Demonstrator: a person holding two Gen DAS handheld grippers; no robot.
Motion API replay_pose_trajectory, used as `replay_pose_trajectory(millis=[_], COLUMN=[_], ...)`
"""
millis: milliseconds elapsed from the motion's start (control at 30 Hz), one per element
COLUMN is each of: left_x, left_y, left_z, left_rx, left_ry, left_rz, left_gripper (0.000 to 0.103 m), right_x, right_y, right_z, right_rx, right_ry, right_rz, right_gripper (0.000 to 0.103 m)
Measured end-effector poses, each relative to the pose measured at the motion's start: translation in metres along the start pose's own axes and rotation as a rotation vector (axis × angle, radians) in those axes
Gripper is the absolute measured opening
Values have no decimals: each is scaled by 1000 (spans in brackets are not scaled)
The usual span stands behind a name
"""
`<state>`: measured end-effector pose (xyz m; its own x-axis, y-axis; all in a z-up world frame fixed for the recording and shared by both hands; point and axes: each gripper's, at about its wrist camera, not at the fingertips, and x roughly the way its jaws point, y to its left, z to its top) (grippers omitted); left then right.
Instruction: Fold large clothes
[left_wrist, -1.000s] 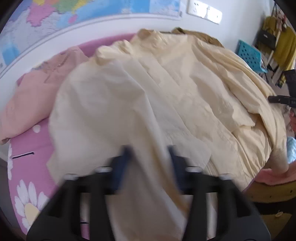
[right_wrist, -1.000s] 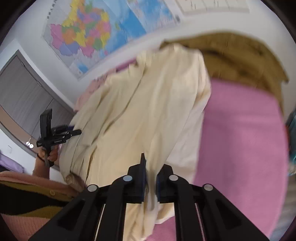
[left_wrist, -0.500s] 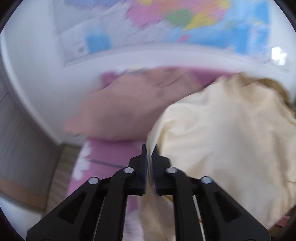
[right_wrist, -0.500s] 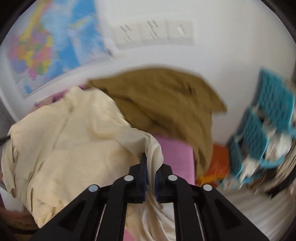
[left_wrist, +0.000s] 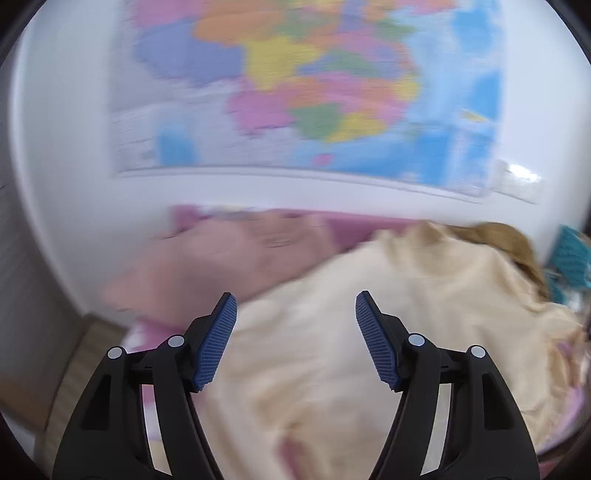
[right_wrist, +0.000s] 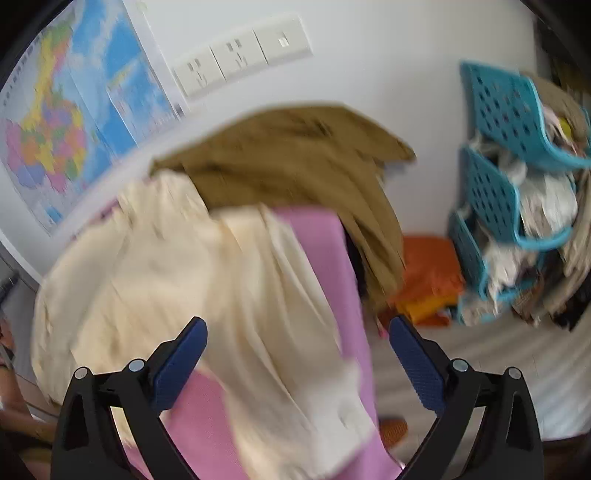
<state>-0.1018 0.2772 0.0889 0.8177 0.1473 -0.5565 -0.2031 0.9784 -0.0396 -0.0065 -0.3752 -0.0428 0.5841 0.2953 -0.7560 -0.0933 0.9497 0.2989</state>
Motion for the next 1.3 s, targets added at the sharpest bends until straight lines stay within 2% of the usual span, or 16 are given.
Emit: replay_pose_trajectory(millis=[67,167,233,267,333,367,433,533,600,733,833,967,1033,1100,1167,1300], left_x=[6,29,46,56,65,71,76,88,95,117,135,166,182,193,204,222], left_y=[-34,-91,-130,-146,-185,-204,-233,-277,-304,-351,-378,-398,-406,-412,-421,-434], left_z=[0,-7,-14,-18,-28,-32,-41,-53,-58,-60,-56,-50,-45,-43,-37,-26], left_rx=[61,139,191,206,248,271,313,383,426,450,453,406,381,367,360,332], left_ry=[10,68,111,139,182,201,232,281,301,350,373,445,475,496,499,519], left_rz=[-52,-196,-264,-308,-388,-425,-475,-540,-560,-619,-633,-672,-705,-722,-725,-745], left_gripper=[67,67,67,67,67,67,66,66,66,63,60,45,44,39,26,22], right_x=[8,17,17,16,7,0,-20,-63,-77,-79,-81,-101,-114,-125,-129,-133], right_y=[-19,-37,-35,-31,-26,-25,-24,-33,-30,-17,-7,17,32,57,81,129], right_z=[-21,-38,-42,-41,-34,-29,-15,15,31,56,64,66,66,63,59,60], right_rx=[107,221,224,206,172,160,144,146,123,77,42,-29,-62,-135,-207,-319], right_ry=[20,3,-16,-25,-51,-64,-115,-228,-253,-208,-161,-156,-171,-169,-159,-126], right_rz=[80,201,266,263,285,265,223,217,209,203,251,310,342,357,368,399], right_gripper=[97,94,65,55,13,11,10,10,10,10,11,11,12,13,13,13])
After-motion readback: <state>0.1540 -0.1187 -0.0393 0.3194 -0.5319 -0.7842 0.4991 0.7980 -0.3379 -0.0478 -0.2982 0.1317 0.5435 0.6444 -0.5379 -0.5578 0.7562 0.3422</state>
